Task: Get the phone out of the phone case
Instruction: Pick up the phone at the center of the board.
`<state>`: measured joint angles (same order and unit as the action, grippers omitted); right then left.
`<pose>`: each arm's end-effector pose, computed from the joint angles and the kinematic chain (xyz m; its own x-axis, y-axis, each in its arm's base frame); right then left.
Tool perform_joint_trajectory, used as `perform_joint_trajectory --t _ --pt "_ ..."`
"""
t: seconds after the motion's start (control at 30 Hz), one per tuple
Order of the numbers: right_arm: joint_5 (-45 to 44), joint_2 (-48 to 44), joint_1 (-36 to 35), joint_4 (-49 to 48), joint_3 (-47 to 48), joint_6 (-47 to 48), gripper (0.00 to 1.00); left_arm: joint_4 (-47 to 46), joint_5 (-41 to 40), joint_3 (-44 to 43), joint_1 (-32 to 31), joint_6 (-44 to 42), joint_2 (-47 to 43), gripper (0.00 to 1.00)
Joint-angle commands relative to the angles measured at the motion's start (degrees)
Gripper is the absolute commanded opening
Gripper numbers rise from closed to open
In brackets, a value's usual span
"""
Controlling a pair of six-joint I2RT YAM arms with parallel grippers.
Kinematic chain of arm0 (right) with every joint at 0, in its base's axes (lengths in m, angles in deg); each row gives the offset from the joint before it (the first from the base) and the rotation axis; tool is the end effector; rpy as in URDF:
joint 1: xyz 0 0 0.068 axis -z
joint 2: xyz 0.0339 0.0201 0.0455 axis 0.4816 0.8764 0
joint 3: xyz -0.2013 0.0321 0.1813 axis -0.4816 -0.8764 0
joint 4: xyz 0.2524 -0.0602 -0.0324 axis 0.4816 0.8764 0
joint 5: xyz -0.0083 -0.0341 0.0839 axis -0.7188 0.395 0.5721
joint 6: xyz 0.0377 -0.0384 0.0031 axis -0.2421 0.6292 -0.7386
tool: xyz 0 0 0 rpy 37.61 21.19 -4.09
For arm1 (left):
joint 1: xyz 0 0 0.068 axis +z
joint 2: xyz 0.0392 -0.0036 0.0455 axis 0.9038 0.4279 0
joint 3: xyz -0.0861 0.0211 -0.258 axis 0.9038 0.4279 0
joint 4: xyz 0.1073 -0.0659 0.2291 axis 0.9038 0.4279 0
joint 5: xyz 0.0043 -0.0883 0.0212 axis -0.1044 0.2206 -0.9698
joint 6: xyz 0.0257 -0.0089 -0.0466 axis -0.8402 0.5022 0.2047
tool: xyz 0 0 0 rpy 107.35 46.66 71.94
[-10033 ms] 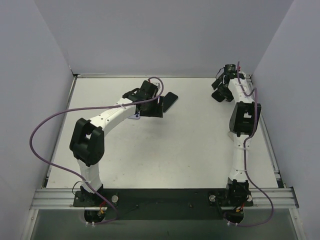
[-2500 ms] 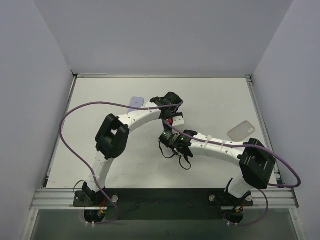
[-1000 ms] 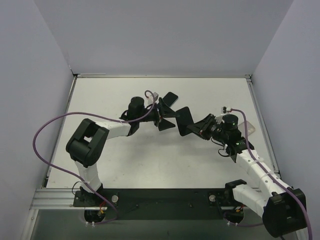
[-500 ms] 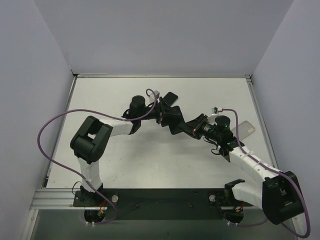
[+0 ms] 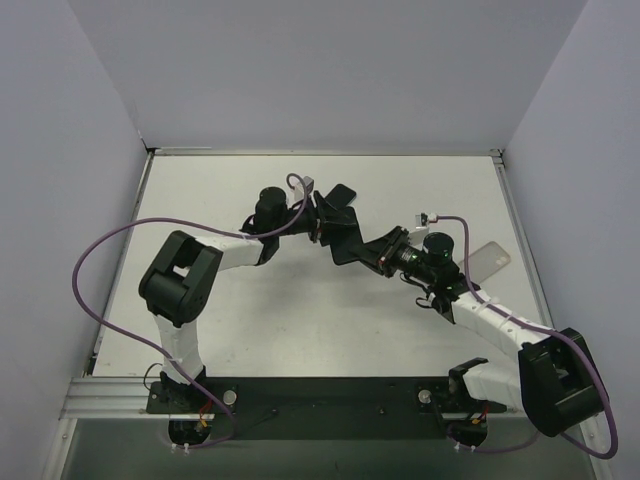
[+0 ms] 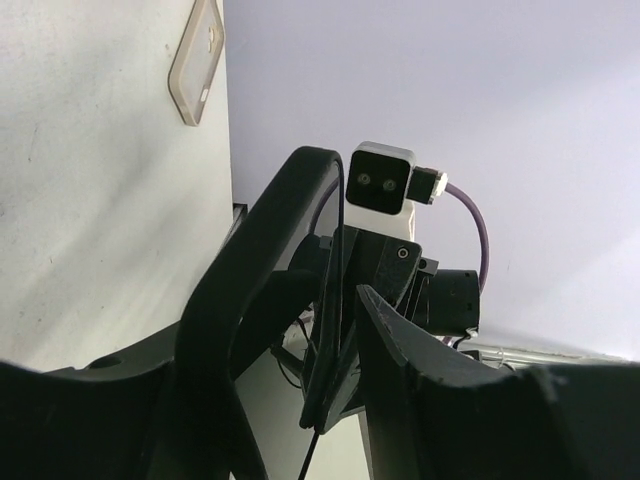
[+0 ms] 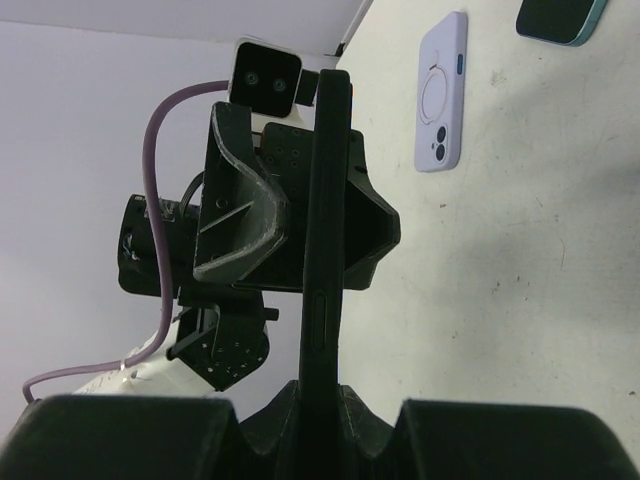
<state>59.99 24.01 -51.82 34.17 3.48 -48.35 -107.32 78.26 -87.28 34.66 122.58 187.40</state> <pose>0.2176 0.1143 0.2398 -0.8066 0.5208 -0.2797 -0.2382 0.1466 0.9601 0.3459 -0.2290 0.2061 -0.9653 -0.2549 0.0575 -0.0771 0.0677 -0.9947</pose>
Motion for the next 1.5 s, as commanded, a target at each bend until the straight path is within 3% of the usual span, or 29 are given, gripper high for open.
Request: perform_joint_trajectory --t 0.0,0.27,0.47,0.67,0.87,0.97,1.0,1.07,1.13,1.17,1.2,1.23,1.27,1.33,1.47 --pt "0.9 -0.9 -0.6 -6.5 -0.8 -1.1 0.00 -3.6 -1.0 -1.1 2.0 0.4 -2.3 0.54" --pt "1.8 2.3 -0.2 -18.1 -4.0 -7.4 0.00 -12.0 -2.1 0.7 3.1 6.1 -1.9 0.56" --pt "2.2 6.6 -0.5 -27.5 -5.9 -12.1 0.00 -15.8 -3.2 1.2 3.5 8.8 -1.3 0.48" --pt "2.2 6.3 -1.6 -25.2 -5.3 -10.6 0.00 -13.6 -2.8 -0.2 4.0 7.7 -1.4 0.39" --pt "2.7 5.3 -1.8 -24.1 -5.1 -10.1 0.00 -13.9 -3.5 -0.4 4.7 8.6 -1.1 0.41" --pt "2.9 4.9 -1.8 -23.4 -4.8 -9.7 0.00 -15.2 -3.2 -0.9 5.3 9.5 -0.6 0.29" --pt "3.2 4.9 -1.9 -23.1 -4.6 -9.5 0.00 -14.8 -2.9 -1.5 5.3 9.5 -0.4 0.15" --pt "3.7 4.8 -2.0 -21.7 -4.3 -9.0 0.00 -14.8 -2.3 -2.1 5.3 9.8 -0.2 0.02" --pt "4.8 4.6 -1.9 -19.1 -3.1 -7.7 0.00 -14.8 -2.2 -2.2 5.3 9.8 -0.2 0.00" --pt "5.2 4.4 -1.9 -17.3 -2.5 -7.0 0.03 -15.2 -2.0 -1.9 5.3 9.8 -0.4 0.00" --pt "5.5 4.0 -1.9 -15.7 -1.6 -5.4 0.17 -15.2 -2.0 -1.5 5.4 9.8 -0.6 0.00" --pt "5.3 3.4 -1.8 -13.0 -1.3 -4.8 0.46 -15.3 -1.9 -1.4 5.6 9.7 -0.8 0.00" --pt "4.9 2.9 -1.8 -11.8 -1.1 -4.2 0.58 -15.6 -1.9 -1.1 5.7 9.8 -1.0 0.00" --pt "3.9 1.2 -1.5 -7.9 -0.4 -2.6 0.67 -16.1 -1.7 -0.5 6.0 9.7 -1.3 0.00" --pt "3.2 -1.7 0.7 -4.7 -0.5 -2.1 0.66 -16.9 -1.2 -0.2 6.3 10.1 -1.8 0.00"
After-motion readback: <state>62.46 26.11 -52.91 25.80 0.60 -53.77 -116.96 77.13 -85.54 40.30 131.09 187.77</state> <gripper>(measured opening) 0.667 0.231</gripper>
